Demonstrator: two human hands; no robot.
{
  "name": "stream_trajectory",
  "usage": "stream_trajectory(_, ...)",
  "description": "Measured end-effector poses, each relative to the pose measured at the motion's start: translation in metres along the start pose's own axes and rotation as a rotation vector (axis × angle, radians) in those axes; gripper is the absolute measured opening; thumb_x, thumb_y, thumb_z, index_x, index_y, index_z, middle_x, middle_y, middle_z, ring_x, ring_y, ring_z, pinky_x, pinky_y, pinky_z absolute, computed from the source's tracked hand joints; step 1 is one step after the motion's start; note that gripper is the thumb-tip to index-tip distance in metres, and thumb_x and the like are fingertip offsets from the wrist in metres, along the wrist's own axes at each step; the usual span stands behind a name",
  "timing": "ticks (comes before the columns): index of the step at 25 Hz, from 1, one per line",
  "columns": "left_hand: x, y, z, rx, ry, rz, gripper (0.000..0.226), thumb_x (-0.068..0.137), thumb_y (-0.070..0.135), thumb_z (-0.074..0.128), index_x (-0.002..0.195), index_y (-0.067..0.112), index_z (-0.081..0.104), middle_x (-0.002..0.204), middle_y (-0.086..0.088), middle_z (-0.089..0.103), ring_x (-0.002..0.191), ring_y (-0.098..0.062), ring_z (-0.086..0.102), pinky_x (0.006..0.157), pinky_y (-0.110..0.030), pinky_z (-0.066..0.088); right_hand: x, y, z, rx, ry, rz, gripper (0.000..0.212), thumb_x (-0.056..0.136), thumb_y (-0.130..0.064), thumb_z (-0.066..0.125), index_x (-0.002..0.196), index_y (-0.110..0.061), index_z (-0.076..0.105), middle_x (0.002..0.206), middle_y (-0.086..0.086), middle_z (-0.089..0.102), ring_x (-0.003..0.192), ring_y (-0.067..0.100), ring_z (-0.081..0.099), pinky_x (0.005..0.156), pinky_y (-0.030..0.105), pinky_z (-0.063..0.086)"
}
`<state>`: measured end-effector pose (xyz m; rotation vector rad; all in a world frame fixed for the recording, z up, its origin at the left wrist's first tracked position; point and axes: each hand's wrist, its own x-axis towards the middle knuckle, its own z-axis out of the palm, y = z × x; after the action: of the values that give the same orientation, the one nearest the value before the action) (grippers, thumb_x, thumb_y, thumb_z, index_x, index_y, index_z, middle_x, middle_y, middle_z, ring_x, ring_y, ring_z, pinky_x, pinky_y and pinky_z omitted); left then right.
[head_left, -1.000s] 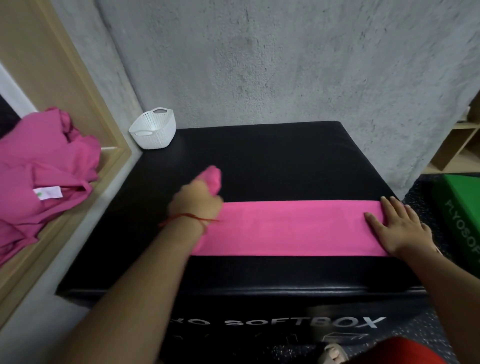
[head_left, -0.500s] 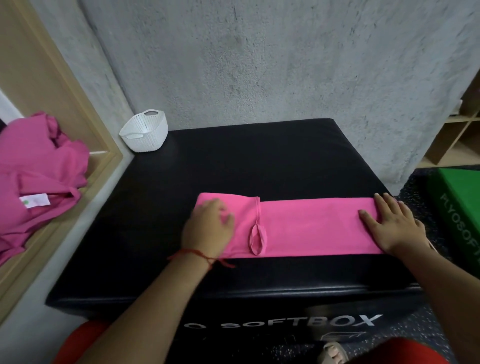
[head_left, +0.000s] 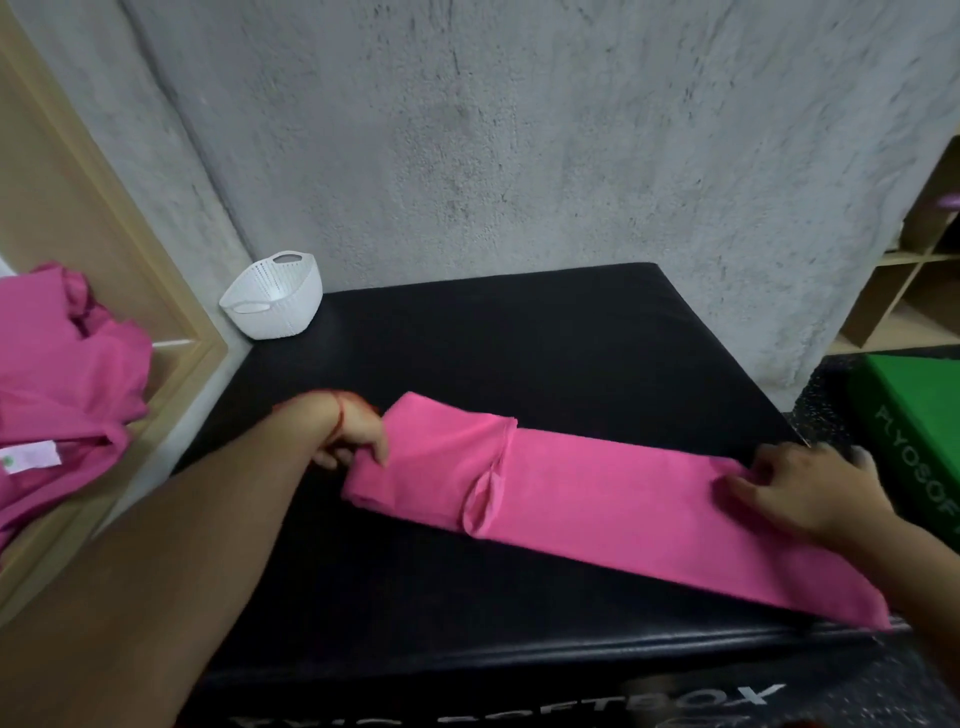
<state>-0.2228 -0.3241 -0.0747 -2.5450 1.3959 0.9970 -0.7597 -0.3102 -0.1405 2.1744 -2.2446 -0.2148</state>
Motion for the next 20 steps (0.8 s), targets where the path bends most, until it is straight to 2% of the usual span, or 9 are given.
stream_trajectory(1, 0.009, 0.017, -0.019, 0.03, 0.209, 0.069, 0.053, 0.075, 0.039, 0.077, 0.123, 0.018, 0.068, 0.116, -0.006, 0.069, 0.097, -0.025, 0.067, 0.085, -0.038, 0.055, -0.006, -0.008, -0.007, 0.041, -0.076, -0.032, 0.059, 0.081, -0.09, 0.034, 0.085, -0.037, 0.059, 0.101, -0.011, 0.067, 0.109, 0.02, 0.064, 0.099, 0.042, 0.044)
stream_trajectory(2, 0.02, 0.032, -0.033, 0.017, 0.428, 0.131, 0.069, 0.074, 0.047, 0.075, 0.135, 0.018, 0.06, 0.135, -0.009, 0.063, 0.115, -0.031, 0.063, 0.097, -0.045, 0.052, -0.009, -0.02, -0.011, 0.143, -0.143, -0.075, 0.05, 0.084, -0.084, 0.046, 0.085, -0.037, 0.062, 0.097, -0.013, 0.069, 0.104, 0.019, 0.067, 0.093, 0.038, 0.049)
stream_trajectory(3, 0.029, 0.045, -0.038, -0.033, 0.583, 0.176, 0.082, 0.076, 0.054, 0.074, 0.146, 0.019, 0.048, 0.15, -0.009, 0.051, 0.133, -0.034, 0.052, 0.107, -0.052, 0.044, -0.01, -0.034, -0.012, 0.3, -0.182, -0.125, 0.038, 0.086, -0.075, 0.057, 0.086, -0.038, 0.065, 0.093, -0.014, 0.071, 0.098, 0.017, 0.069, 0.088, 0.036, 0.052)
stream_trajectory(4, 0.036, 0.055, -0.033, -0.085, 0.636, 0.213, 0.091, 0.08, 0.059, 0.073, 0.153, 0.02, 0.037, 0.157, -0.009, 0.043, 0.142, -0.036, 0.043, 0.111, -0.056, 0.037, -0.013, -0.05, -0.012, 0.459, -0.194, -0.17, 0.028, 0.087, -0.067, 0.066, 0.089, -0.039, 0.068, 0.091, -0.014, 0.072, 0.092, 0.013, 0.07, 0.086, 0.036, 0.054)
stream_trajectory(6, 0.046, 0.063, -0.001, -0.153, 0.53, 0.3, 0.09, 0.083, 0.064, 0.067, 0.153, 0.016, 0.037, 0.152, -0.015, 0.048, 0.137, -0.038, 0.049, 0.112, -0.051, 0.043, -0.019, -0.085, -0.011, 0.629, -0.184, -0.257, 0.021, 0.088, -0.058, 0.074, 0.1, -0.043, 0.067, 0.09, -0.014, 0.072, 0.085, 0.005, 0.069, 0.085, 0.035, 0.055)
stream_trajectory(9, 0.041, 0.039, 0.062, -0.182, 0.406, 0.372, 0.062, 0.086, 0.058, 0.063, 0.134, 0.019, 0.056, 0.13, -0.008, 0.064, 0.118, -0.03, 0.063, 0.101, -0.043, 0.053, -0.032, -0.126, -0.002, 0.64, -0.108, -0.332, 0.038, 0.091, -0.059, 0.071, 0.124, -0.043, 0.06, 0.095, -0.016, 0.066, 0.088, 0.002, 0.064, 0.081, 0.031, 0.052)
stream_trajectory(12, 0.018, 0.024, 0.098, -0.176, 0.473, 0.455, 0.037, 0.092, 0.048, 0.066, 0.122, 0.027, 0.06, 0.114, 0.005, 0.062, 0.11, -0.018, 0.057, 0.091, -0.037, 0.052, -0.046, -0.148, 0.006, 0.614, -0.012, -0.349, 0.056, 0.091, -0.067, 0.065, 0.139, -0.042, 0.054, 0.1, -0.02, 0.058, 0.096, 0.007, 0.06, 0.084, 0.036, 0.053)
stream_trajectory(17, -0.008, 0.013, 0.133, -0.349, 0.505, 0.472, 0.038, 0.088, 0.037, 0.072, 0.122, 0.031, 0.056, 0.096, 0.016, 0.063, 0.092, -0.011, 0.064, 0.089, -0.041, 0.056, -0.066, -0.171, 0.015, 0.625, 0.059, -0.33, 0.068, 0.09, -0.058, 0.066, 0.152, -0.039, 0.045, 0.11, -0.019, 0.058, 0.104, 0.01, 0.06, 0.085, 0.036, 0.054)
stream_trajectory(20, -0.011, 0.015, 0.141, -0.452, 0.532, 0.446, 0.029, 0.087, 0.027, 0.07, 0.107, 0.038, 0.052, 0.083, 0.017, 0.068, 0.082, -0.009, 0.067, 0.09, -0.044, 0.056, -0.066, -0.177, 0.013, 0.677, 0.073, -0.285, 0.065, 0.091, -0.059, 0.065, 0.15, -0.043, 0.044, 0.116, -0.019, 0.062, 0.106, 0.013, 0.063, 0.082, 0.036, 0.053)
